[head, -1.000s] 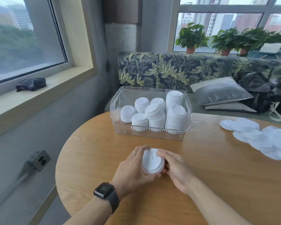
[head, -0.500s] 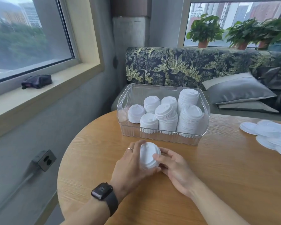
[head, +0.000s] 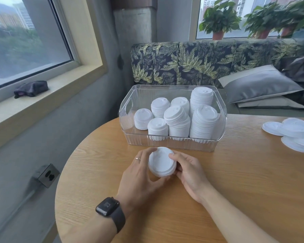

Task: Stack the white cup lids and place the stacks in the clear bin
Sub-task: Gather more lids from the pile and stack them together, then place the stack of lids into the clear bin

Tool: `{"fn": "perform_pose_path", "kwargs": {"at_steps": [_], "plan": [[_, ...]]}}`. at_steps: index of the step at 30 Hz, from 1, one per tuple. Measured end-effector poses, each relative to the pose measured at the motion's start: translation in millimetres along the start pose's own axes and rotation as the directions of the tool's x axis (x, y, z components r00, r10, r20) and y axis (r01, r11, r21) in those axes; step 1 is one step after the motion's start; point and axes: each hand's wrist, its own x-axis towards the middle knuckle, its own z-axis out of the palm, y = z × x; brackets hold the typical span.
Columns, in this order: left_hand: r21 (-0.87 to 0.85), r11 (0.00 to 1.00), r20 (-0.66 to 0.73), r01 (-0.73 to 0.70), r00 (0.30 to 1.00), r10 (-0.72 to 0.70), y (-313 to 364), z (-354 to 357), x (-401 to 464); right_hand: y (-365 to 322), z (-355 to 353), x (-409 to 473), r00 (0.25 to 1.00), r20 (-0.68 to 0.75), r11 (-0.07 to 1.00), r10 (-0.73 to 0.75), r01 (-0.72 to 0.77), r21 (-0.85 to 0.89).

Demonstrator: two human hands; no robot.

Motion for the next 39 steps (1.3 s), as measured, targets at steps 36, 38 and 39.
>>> {"fn": "perform_pose_path", "kwargs": {"at_steps": [36, 38, 39], "plan": [[0.447, 0.876, -0.069, 0.180, 0.984, -0.167, -43.0, -16.1, 205.7, 17.7, 33.8, 70.2, 0.992, -0.046, 0.985, -0.118, 0.111, -0.132], [0.495, 0.851, -0.061, 0.173, 0.984, -0.165, -42.3, -14.3, 208.4, 17.1, 32.8, 70.5, 0.992, -0.050, 0.986, -0.114, 0.107, -0.126], [0.523, 0.835, -0.060, 0.173, 0.984, -0.166, -42.3, -13.6, 209.4, 16.8, 32.6, 70.2, 0.992, -0.053, 0.987, -0.113, 0.106, -0.122]]}}
